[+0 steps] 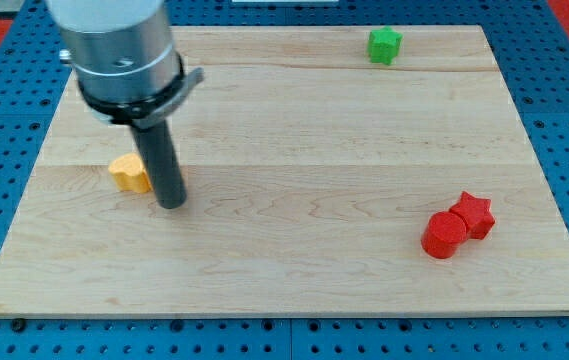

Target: Slide the yellow heart close to the right side of the green circle

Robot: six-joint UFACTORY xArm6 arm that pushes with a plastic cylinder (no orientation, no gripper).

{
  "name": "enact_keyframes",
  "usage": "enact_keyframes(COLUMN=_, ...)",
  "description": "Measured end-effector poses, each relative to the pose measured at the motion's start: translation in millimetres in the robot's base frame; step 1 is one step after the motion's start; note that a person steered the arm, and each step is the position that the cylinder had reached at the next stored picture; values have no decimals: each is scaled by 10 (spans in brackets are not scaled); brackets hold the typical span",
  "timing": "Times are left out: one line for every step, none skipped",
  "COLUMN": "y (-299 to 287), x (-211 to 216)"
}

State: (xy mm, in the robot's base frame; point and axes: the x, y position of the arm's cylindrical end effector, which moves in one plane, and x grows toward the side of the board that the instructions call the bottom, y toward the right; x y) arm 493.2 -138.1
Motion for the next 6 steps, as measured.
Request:
enact_keyframes(y=-111, x=-19)
enact_keyframes(y=-271, x=56)
enact_keyframes(y=-582, x=-25)
enact_keyframes(y=-659, x=-320)
enact_keyframes(y=-510, x=-612)
enact_keyframes(y=-290, x=-758)
